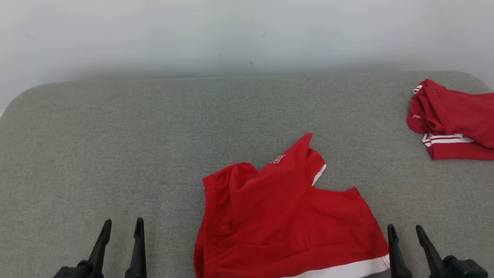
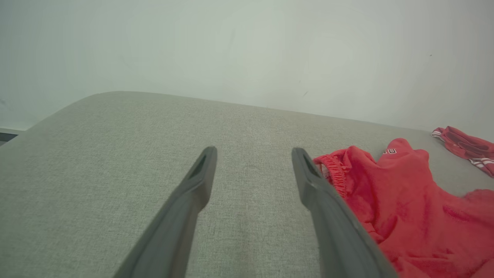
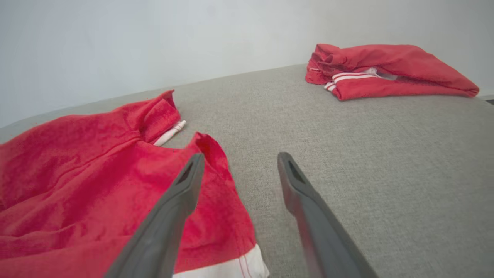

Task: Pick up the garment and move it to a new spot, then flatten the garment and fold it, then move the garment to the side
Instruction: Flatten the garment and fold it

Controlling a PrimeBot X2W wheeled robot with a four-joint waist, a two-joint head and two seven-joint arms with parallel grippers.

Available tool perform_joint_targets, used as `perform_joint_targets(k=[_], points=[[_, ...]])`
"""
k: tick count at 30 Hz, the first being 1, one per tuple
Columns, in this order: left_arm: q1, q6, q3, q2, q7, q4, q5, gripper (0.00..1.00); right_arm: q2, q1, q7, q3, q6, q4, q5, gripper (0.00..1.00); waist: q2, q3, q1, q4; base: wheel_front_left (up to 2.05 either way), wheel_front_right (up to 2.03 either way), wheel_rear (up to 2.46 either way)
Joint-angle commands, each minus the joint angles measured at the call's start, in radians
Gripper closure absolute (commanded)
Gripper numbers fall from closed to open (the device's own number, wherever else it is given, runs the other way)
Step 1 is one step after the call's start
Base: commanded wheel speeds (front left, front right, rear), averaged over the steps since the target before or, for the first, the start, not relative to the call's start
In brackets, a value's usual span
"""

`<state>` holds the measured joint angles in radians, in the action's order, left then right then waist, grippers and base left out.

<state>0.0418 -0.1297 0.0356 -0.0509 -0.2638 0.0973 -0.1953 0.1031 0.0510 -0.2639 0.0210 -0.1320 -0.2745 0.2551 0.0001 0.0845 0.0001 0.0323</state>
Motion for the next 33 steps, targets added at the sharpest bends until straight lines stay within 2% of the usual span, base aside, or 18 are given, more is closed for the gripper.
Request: perform_joint_targets(k=[1, 15, 25, 33], points=[[-0.005, 0.0, 0.004, 0.0, 0.0, -0.003, -0.004, 0.0, -0.001, 0.012, 0.0, 0.006, 0.002, 0.01, -0.007, 0.0, -0.0001, -0.008, -0.0001, -0.012, 0.0, 0.0, 0.0], [0.062, 0.0, 0.024, -0.008, 0.0, -0.043, 0.036, 0.0, 0.066, 0.046, 0.0, -0.026, 0.002, 0.169, -0.051, 0.0, -0.0001, -0.079, -0.0001, -0.033, 0.0, 0.0, 0.0], [0.102, 0.0, 0.064, -0.036, 0.0, -0.051, 0.065, 0.0, 0.032, 0.097, 0.0, -0.009, 0.002, 0.189, -0.057, 0.0, -0.0001, -0.095, -0.0001, -0.026, 0.0, 0.0, 0.0], [0.108, 0.0, 0.059, -0.044, 0.0, -0.046, 0.066, 0.0, 0.043, 0.104, 0.0, -0.006, 0.002, 0.18, -0.055, 0.0, -0.0001, -0.095, -0.0001, -0.025, 0.0, 0.0, 0.0]])
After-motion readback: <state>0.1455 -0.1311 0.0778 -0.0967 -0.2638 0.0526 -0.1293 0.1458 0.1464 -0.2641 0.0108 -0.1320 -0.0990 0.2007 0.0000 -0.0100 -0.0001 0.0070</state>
